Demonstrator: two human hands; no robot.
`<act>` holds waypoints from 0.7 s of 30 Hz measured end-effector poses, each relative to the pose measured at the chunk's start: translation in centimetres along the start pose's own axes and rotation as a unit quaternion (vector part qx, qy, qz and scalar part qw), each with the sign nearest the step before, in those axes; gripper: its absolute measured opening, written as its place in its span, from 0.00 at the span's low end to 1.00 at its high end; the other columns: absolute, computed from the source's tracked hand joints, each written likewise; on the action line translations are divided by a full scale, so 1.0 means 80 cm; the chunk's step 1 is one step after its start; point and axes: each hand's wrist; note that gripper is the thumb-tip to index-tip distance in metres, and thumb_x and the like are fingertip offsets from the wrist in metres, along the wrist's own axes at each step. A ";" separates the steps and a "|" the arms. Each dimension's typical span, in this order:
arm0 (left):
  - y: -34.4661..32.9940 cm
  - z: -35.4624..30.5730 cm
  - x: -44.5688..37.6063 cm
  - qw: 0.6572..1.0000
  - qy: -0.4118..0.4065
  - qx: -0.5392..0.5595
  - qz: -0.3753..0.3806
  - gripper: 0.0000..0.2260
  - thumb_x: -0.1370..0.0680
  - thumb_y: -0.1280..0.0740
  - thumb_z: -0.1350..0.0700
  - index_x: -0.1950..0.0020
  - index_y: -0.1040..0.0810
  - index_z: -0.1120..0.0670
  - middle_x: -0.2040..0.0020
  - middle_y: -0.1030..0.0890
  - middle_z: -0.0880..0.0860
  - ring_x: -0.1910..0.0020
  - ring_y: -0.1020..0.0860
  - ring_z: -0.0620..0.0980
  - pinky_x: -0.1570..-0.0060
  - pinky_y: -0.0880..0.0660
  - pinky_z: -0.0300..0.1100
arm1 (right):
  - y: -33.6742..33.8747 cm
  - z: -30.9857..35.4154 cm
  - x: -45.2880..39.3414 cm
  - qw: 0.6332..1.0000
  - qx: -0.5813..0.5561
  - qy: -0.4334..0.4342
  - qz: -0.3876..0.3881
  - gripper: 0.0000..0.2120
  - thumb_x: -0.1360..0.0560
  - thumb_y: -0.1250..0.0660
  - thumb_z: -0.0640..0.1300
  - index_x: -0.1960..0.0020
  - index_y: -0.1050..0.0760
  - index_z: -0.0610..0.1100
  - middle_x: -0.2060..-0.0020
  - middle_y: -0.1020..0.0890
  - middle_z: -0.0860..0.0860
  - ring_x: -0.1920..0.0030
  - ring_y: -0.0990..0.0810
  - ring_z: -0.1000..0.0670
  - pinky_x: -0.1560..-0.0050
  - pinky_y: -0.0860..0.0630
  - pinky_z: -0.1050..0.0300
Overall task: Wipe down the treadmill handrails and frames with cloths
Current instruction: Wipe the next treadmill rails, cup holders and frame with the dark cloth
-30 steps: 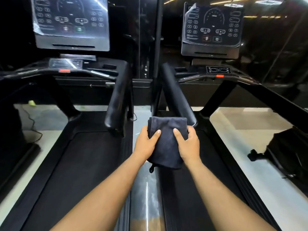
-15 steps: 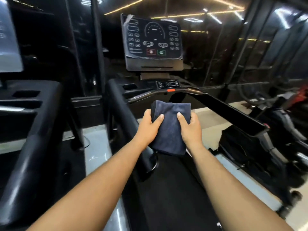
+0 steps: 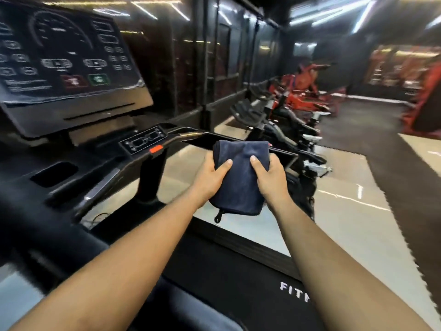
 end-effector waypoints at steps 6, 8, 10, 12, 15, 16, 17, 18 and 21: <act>-0.050 0.015 -0.042 0.997 -0.016 0.015 0.076 0.13 0.18 0.32 0.51 0.36 0.30 0.45 0.39 0.21 0.40 0.42 0.21 0.34 0.43 0.24 0.36 | 0.042 -0.024 -0.012 0.994 0.044 -0.021 -0.094 0.10 0.22 0.30 0.55 0.44 0.24 0.53 0.49 0.17 0.56 0.48 0.18 0.56 0.46 0.20 0.51; -0.073 0.020 -0.045 0.993 -0.017 0.014 0.117 0.11 0.18 0.31 0.51 0.38 0.30 0.44 0.40 0.20 0.41 0.41 0.21 0.38 0.40 0.24 0.39 | 0.061 -0.033 -0.005 0.989 0.057 -0.038 -0.133 0.11 0.22 0.30 0.55 0.43 0.24 0.52 0.49 0.17 0.56 0.48 0.18 0.55 0.45 0.20 0.50; -0.092 0.022 -0.042 0.988 -0.012 0.011 0.155 0.10 0.18 0.31 0.50 0.40 0.30 0.43 0.41 0.20 0.41 0.42 0.21 0.37 0.41 0.24 0.40 | 0.078 -0.037 0.010 0.982 0.069 -0.051 -0.166 0.12 0.22 0.30 0.54 0.42 0.24 0.50 0.49 0.17 0.56 0.49 0.18 0.55 0.47 0.20 0.51; -0.108 0.019 -0.040 0.980 -0.017 0.002 0.198 0.10 0.18 0.32 0.49 0.40 0.30 0.42 0.42 0.21 0.39 0.45 0.22 0.33 0.45 0.26 0.37 | 0.092 -0.036 0.028 0.976 0.072 -0.065 -0.196 0.12 0.21 0.31 0.54 0.41 0.25 0.50 0.48 0.17 0.55 0.48 0.18 0.54 0.49 0.21 0.55; -0.128 0.012 -0.037 0.961 -0.029 0.020 0.274 0.14 0.18 0.32 0.48 0.34 0.31 0.44 0.41 0.21 0.40 0.42 0.22 0.36 0.43 0.26 0.39 | 0.111 -0.024 0.062 0.957 0.107 -0.066 -0.262 0.11 0.21 0.31 0.54 0.42 0.25 0.52 0.50 0.17 0.58 0.50 0.18 0.60 0.57 0.25 0.66; -0.133 0.008 -0.033 0.954 -0.035 0.026 0.295 0.16 0.18 0.32 0.47 0.33 0.32 0.44 0.40 0.21 0.40 0.42 0.22 0.37 0.43 0.26 0.39 | 0.116 -0.018 0.074 0.949 0.124 -0.065 -0.282 0.09 0.21 0.31 0.54 0.44 0.25 0.54 0.51 0.18 0.59 0.51 0.19 0.62 0.57 0.26 0.66; -0.137 0.005 -0.029 0.947 -0.041 0.034 0.316 0.16 0.18 0.32 0.47 0.32 0.32 0.43 0.39 0.21 0.41 0.40 0.22 0.39 0.41 0.25 0.41 | 0.121 -0.012 0.086 0.940 0.142 -0.065 -0.303 0.07 0.21 0.32 0.55 0.46 0.26 0.56 0.51 0.18 0.59 0.51 0.19 0.62 0.56 0.26 0.64; -0.138 0.002 -0.022 0.936 -0.044 0.045 0.347 0.17 0.18 0.32 0.47 0.32 0.33 0.44 0.37 0.21 0.43 0.38 0.22 0.42 0.38 0.24 0.45 | 0.122 -0.006 0.103 0.928 0.158 -0.067 -0.330 0.06 0.22 0.32 0.56 0.47 0.26 0.57 0.51 0.18 0.58 0.51 0.19 0.62 0.55 0.25 0.61; -0.132 -0.001 0.002 0.899 -0.052 0.072 0.428 0.18 0.18 0.33 0.48 0.30 0.33 0.48 0.34 0.22 0.47 0.35 0.22 0.48 0.33 0.25 0.54 | 0.112 0.012 0.150 0.895 0.180 -0.076 -0.401 0.06 0.23 0.32 0.56 0.48 0.26 0.57 0.50 0.18 0.57 0.49 0.19 0.58 0.49 0.22 0.53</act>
Point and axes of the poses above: each hand's wrist, its own x-axis away from the middle knuckle, its own y-axis out of the back of the hand, z = x × y
